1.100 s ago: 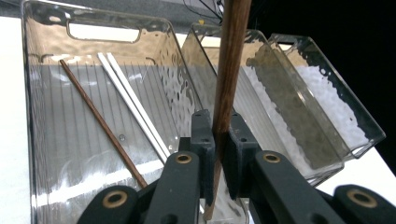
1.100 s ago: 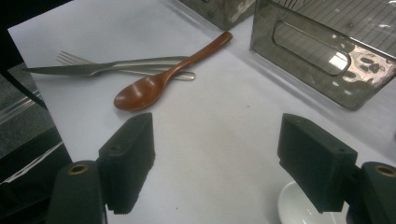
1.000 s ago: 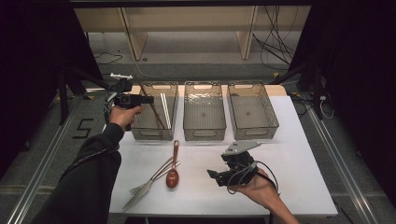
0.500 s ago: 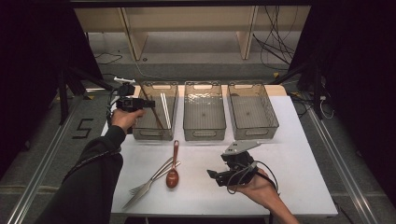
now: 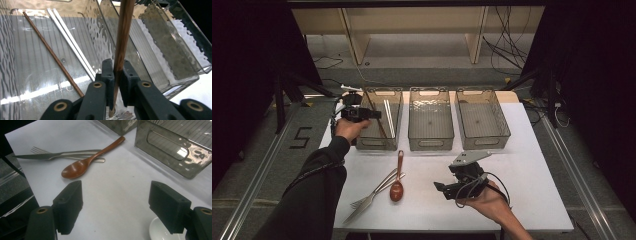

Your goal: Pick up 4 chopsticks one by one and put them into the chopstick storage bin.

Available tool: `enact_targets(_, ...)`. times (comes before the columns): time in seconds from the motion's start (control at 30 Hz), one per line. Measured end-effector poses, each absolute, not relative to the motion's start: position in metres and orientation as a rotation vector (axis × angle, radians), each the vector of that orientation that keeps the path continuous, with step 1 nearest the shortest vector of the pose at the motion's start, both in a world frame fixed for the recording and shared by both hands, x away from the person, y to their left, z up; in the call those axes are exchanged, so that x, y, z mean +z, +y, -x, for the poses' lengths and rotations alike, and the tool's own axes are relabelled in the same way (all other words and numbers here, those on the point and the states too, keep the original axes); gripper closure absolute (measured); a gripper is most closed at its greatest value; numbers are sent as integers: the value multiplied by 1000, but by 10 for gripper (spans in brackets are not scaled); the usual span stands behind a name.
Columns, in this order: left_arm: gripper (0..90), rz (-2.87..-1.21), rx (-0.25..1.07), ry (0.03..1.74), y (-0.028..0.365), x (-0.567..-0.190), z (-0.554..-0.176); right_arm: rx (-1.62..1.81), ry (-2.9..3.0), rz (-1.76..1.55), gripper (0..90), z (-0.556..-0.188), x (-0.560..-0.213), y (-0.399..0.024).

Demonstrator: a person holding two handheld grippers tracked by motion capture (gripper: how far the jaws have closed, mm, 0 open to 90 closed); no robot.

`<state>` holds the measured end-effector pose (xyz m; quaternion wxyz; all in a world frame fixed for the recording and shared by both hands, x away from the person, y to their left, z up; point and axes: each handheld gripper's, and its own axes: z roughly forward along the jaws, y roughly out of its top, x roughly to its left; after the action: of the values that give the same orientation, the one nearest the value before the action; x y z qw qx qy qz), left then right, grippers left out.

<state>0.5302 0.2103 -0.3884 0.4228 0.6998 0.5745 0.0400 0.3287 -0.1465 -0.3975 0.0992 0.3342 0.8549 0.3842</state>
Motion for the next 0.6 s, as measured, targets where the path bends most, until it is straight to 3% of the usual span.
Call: enact_targets(0.6,424,-1723,119,1405,206,-378,-515,1135,2522,-992,282,-329,-397,-147)
